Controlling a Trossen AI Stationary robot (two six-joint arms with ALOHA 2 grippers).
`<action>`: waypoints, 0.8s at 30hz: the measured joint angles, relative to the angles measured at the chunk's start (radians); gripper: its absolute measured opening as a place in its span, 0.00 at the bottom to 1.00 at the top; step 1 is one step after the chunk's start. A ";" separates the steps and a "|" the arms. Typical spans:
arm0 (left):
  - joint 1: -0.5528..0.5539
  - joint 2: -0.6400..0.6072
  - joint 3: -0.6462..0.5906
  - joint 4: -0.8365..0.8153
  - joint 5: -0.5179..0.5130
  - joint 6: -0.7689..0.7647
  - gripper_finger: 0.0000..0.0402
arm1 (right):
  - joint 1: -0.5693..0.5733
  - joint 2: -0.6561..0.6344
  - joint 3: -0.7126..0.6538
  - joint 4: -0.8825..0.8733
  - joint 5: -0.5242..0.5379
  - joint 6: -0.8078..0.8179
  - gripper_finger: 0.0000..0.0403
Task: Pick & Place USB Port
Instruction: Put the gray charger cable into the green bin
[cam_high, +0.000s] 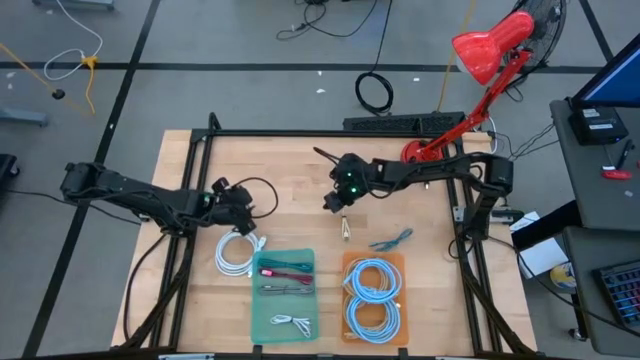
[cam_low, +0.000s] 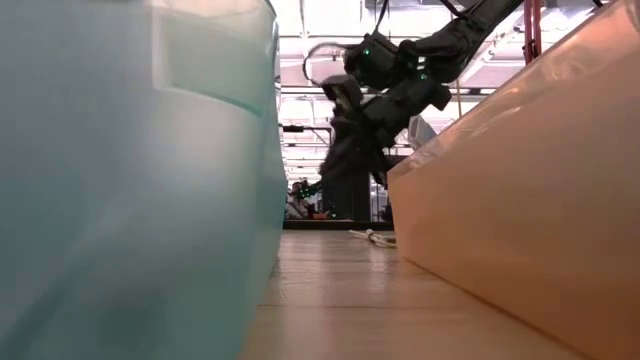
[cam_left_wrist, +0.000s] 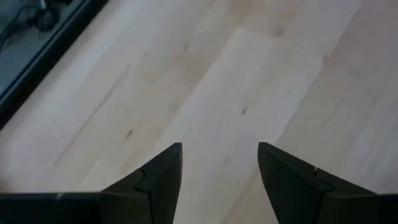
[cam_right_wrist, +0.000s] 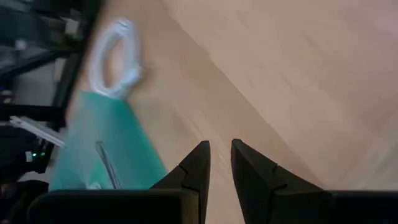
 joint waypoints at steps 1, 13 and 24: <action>0.003 0.000 0.000 0.023 0.002 0.015 0.53 | -0.004 -0.004 0.000 -0.039 -0.014 0.027 0.15; 0.012 0.000 0.000 0.097 0.010 0.126 0.53 | 0.023 -0.031 -0.001 -0.395 0.003 0.104 0.15; 0.010 0.000 0.000 0.097 0.018 0.123 0.53 | -0.012 -0.031 -0.001 -0.120 0.243 -0.019 0.15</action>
